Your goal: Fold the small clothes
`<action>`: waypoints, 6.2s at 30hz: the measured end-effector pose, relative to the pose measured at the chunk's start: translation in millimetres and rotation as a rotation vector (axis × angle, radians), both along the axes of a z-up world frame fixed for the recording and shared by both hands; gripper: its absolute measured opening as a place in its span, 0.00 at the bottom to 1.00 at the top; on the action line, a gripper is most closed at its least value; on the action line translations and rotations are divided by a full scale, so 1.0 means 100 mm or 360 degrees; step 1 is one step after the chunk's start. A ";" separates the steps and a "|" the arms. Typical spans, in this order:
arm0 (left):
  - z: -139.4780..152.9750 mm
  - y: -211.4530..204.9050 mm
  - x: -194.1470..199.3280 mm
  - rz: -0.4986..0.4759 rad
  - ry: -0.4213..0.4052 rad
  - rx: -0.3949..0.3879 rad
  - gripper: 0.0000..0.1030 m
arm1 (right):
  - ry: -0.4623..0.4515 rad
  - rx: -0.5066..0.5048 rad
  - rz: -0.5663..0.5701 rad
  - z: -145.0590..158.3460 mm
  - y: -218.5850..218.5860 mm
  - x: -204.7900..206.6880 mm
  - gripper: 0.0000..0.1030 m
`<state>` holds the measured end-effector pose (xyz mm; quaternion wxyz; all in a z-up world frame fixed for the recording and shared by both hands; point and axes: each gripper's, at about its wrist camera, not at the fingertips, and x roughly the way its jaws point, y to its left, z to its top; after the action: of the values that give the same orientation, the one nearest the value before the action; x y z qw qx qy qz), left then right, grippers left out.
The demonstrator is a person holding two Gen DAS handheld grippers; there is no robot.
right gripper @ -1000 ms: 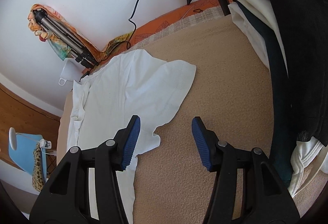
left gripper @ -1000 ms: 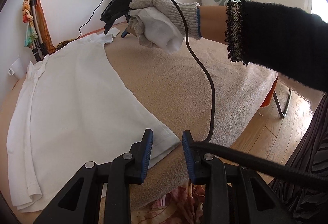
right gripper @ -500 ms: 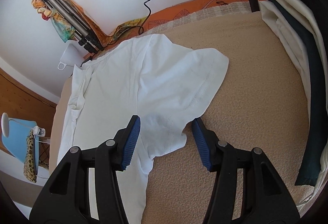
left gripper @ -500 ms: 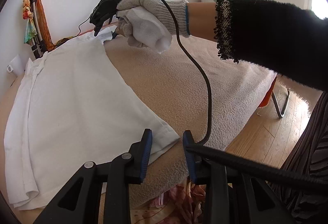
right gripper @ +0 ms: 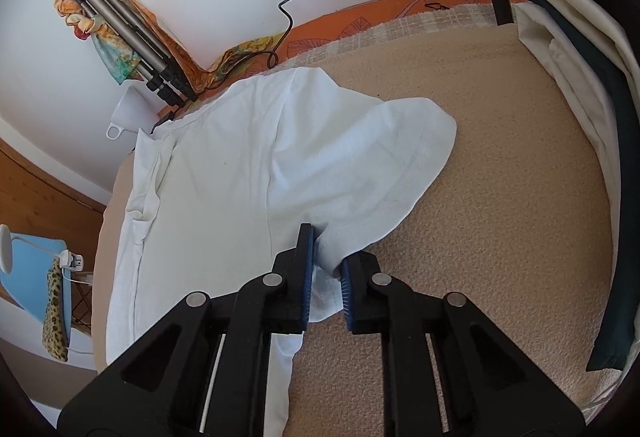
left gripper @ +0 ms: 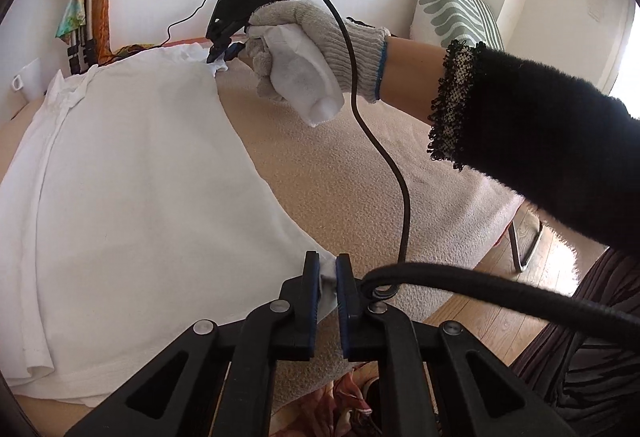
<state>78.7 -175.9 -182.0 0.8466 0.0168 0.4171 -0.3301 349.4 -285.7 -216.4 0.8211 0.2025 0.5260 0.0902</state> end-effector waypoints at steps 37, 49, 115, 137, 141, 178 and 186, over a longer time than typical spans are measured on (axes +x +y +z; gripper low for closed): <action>0.02 1.48 0.00 0.0638 0.0124 -0.0219 0.05 | -0.0206 -0.0237 0.0341 0.37 1.93 0.49 0.06; 0.17 1.61 -0.17 0.0672 0.0002 -0.0148 0.23 | -0.0144 0.0134 0.0395 0.38 1.76 0.52 0.46; 0.48 2.21 -0.39 0.0587 -0.0233 0.0217 0.29 | -0.0312 0.0085 0.0167 1.69 0.41 -0.66 0.29; -0.21 3.07 0.18 0.0730 0.0488 -0.0298 0.35 | 0.0285 0.0369 0.0343 0.29 0.99 -2.93 0.29; -0.22 2.90 0.20 0.0644 0.0480 -0.0246 0.26 | 0.0306 0.0402 0.0351 0.24 1.05 -2.93 0.31; -0.15 3.00 0.11 0.0732 0.0412 -0.0262 0.01 | 0.0273 0.0473 0.0337 0.19 1.04 -2.87 0.05; 0.16 2.99 0.35 0.0734 0.0343 -0.0356 0.01 | 0.0224 0.0602 0.0285 0.33 0.99 -2.72 0.05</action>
<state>114.2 123.3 -165.7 0.8468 -0.2072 0.4586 -0.1726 77.8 -187.0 -183.3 0.7184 0.3111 0.5717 0.2454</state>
